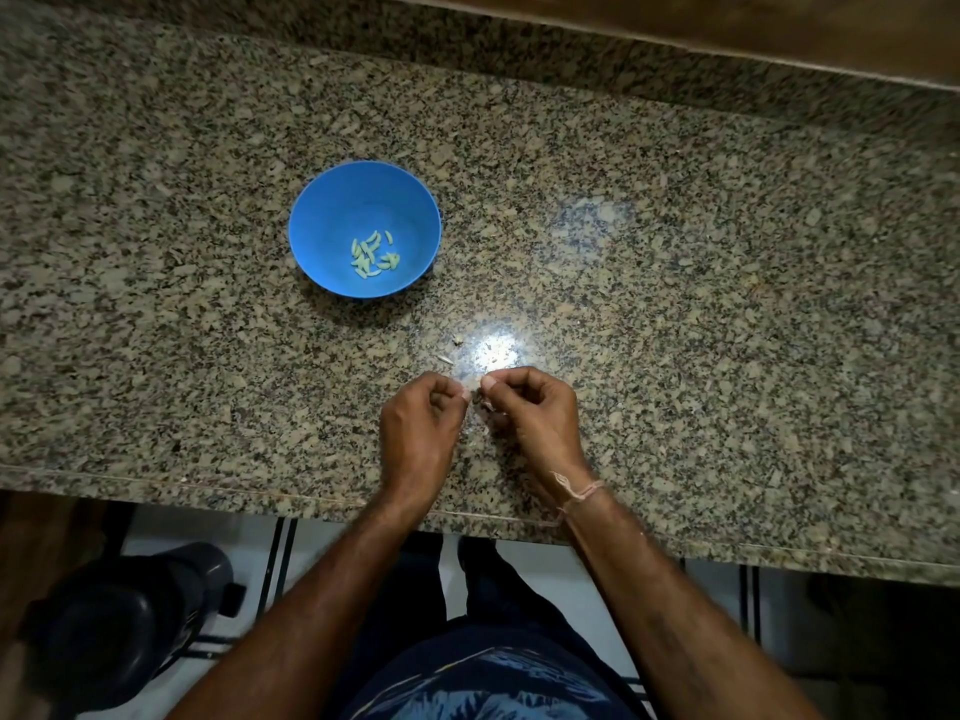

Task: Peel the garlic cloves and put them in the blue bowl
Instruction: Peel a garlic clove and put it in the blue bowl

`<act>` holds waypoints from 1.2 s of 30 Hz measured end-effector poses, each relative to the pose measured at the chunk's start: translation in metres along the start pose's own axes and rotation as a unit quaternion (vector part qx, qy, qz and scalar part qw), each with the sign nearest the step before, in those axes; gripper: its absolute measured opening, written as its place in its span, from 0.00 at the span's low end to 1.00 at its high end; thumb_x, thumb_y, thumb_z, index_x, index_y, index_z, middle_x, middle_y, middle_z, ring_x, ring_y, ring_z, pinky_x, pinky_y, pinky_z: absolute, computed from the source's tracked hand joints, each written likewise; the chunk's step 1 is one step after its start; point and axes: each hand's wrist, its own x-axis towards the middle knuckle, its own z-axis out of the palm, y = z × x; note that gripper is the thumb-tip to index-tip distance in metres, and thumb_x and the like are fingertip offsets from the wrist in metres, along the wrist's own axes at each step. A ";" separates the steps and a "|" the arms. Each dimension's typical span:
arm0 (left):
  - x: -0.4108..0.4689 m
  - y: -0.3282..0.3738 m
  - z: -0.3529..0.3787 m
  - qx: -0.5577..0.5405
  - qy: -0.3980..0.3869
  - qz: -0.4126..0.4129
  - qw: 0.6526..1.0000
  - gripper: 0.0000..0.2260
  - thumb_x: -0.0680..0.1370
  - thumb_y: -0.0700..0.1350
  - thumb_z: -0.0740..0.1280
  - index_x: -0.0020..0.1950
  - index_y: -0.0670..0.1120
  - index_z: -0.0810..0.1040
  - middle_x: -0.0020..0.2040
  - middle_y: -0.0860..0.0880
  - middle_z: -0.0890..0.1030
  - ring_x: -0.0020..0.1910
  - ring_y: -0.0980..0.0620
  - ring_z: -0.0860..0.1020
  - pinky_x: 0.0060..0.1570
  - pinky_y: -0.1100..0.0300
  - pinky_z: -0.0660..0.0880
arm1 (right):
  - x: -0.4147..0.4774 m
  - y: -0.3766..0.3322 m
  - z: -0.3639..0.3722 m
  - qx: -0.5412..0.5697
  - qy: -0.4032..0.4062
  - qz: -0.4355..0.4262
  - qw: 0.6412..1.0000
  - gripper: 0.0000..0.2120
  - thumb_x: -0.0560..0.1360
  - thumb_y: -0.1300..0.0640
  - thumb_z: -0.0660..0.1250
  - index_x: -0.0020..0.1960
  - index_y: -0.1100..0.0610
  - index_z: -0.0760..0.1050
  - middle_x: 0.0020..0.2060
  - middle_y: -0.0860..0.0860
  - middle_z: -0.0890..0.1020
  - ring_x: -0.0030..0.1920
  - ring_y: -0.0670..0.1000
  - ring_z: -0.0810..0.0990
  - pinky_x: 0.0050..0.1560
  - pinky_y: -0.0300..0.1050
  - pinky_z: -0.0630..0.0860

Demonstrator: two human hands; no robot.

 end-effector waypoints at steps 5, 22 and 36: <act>0.001 0.001 0.001 0.033 0.010 0.056 0.998 0.07 0.82 0.40 0.65 0.53 0.46 0.84 0.49 0.52 0.81 0.43 0.61 0.78 0.39 0.70 0.72 | 0.005 0.003 -0.004 -0.097 0.013 -0.061 0.993 0.05 0.75 0.60 0.77 0.49 0.61 0.84 0.43 0.53 0.88 0.45 0.53 0.87 0.49 0.48 0.85; 0.000 0.002 -0.005 0.010 0.015 0.084 0.996 0.01 0.79 0.49 0.73 0.50 0.54 0.84 0.49 0.60 0.82 0.49 0.58 0.80 0.45 0.50 0.80 | 0.008 0.007 -0.001 -0.208 -0.018 -0.106 0.972 0.06 0.78 0.55 0.75 0.48 0.58 0.85 0.42 0.50 0.87 0.45 0.49 0.86 0.49 0.48 0.85; 0.009 -0.008 -0.016 -0.034 -0.038 0.001 0.999 0.03 0.80 0.48 0.72 0.49 0.51 0.85 0.43 0.57 0.85 0.44 0.59 0.83 0.46 0.53 0.82 | 0.002 0.009 0.003 -0.213 -0.021 -0.164 0.963 0.03 0.76 0.58 0.76 0.49 0.56 0.85 0.43 0.47 0.87 0.46 0.45 0.85 0.49 0.45 0.84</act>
